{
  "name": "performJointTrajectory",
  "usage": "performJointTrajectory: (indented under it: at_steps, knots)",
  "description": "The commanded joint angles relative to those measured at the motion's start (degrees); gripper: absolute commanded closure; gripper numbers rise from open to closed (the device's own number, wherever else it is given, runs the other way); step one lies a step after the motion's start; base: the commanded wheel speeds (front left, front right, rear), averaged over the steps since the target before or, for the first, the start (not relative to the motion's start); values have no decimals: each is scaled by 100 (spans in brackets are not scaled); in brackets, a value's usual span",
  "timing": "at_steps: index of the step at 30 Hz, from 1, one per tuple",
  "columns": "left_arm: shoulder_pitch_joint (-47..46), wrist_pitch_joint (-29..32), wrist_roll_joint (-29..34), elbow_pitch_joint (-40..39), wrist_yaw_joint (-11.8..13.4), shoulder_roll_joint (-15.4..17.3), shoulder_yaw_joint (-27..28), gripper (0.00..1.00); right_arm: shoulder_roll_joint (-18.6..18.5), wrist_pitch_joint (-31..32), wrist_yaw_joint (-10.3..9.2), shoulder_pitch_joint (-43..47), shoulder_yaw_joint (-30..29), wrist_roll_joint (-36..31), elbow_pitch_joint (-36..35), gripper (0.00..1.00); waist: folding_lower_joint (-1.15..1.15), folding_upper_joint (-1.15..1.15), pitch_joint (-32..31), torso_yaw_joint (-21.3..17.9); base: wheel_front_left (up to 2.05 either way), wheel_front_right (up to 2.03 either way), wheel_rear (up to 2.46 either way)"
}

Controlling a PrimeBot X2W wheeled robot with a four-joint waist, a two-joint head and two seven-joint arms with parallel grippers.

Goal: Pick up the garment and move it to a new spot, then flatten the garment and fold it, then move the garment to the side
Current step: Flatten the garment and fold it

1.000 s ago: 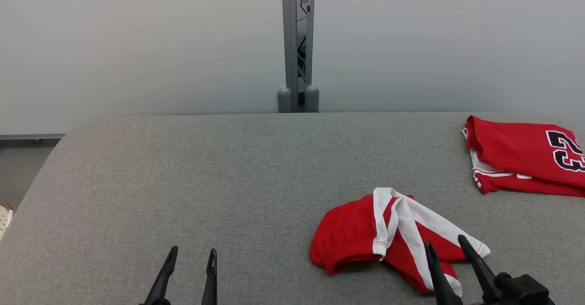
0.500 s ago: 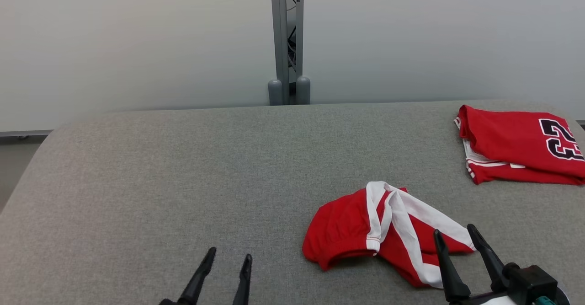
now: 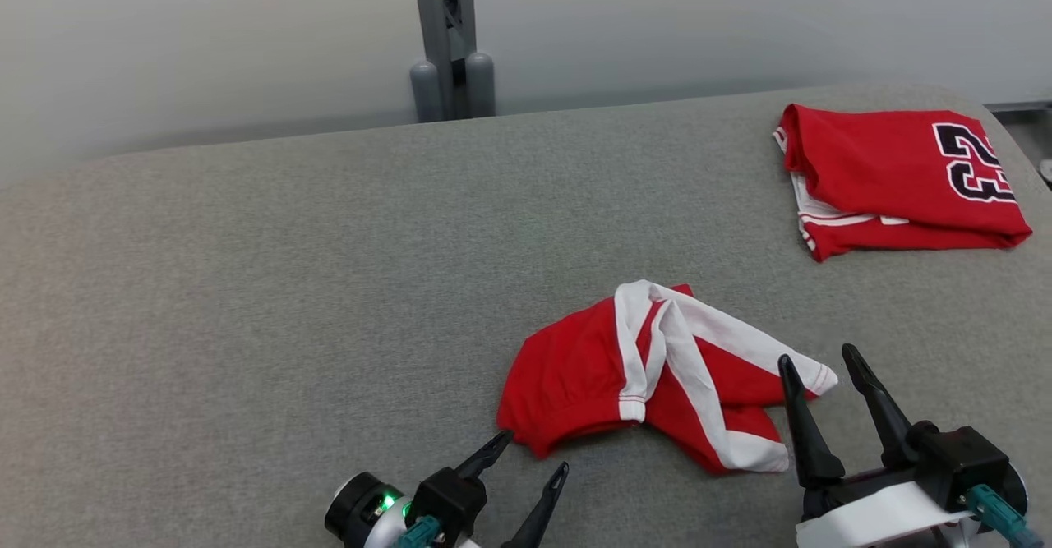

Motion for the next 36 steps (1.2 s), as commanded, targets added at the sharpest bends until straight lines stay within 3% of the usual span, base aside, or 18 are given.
performJointTrajectory:
  at_steps: [1,6,10,12,13,14,15,25,29,30,32,33,36]
  knots:
    - [-137,55,39,109,47,-12,-3,0,-30,-1,-2,-60,-1,-18,-12,0,0,0,140,-188,0,0,0]
    - [-418,237,76,523,107,-16,-51,0,-28,-1,-2,-149,-27,-25,-44,0,0,0,281,-374,0,0,0]
    - [-596,268,263,849,643,27,139,0,-27,-1,-2,-197,-29,-6,-55,0,0,0,341,-449,0,0,0]
    - [-663,260,219,988,793,-1,217,0,-26,-1,-2,-210,-31,12,-55,0,0,0,360,-462,0,0,0]
    - [-721,210,214,1030,843,-4,250,54,-27,-1,-2,-206,-36,25,-57,0,0,0,365,-461,0,0,0]
    - [-721,210,214,1030,843,-4,250,54,-27,-1,-2,-206,-36,25,-57,0,0,0,365,-461,0,0,0]
    - [-792,163,232,1080,880,4,274,100,-26,-1,-2,-207,-32,40,-55,0,0,0,369,-459,0,0,0]
    - [-1500,-500,387,1184,1288,455,710,100,-28,-1,-2,-255,10,51,-6,0,0,0,288,-343,0,0,0]
    - [-1769,-593,520,1221,1236,764,768,100,-27,0,-2,-266,54,61,19,0,0,0,282,-296,0,0,0]
    - [-1790,-602,492,1286,1128,788,743,91,-27,-1,-2,-272,66,65,30,0,0,0,284,-283,0,0,0]
    - [-1814,-602,360,1516,998,838,796,6,-27,-1,-2,-273,95,70,50,0,0,0,290,-266,0,0,0]
    - [-1810,-571,255,1652,900,826,818,0,-27,0,-2,-272,105,75,57,0,0,0,294,-262,0,0,0]
    - [-1779,-502,76,1937,876,839,938,0,-27,-1,-2,-281,113,101,53,0,0,0,315,-242,0,0,0]
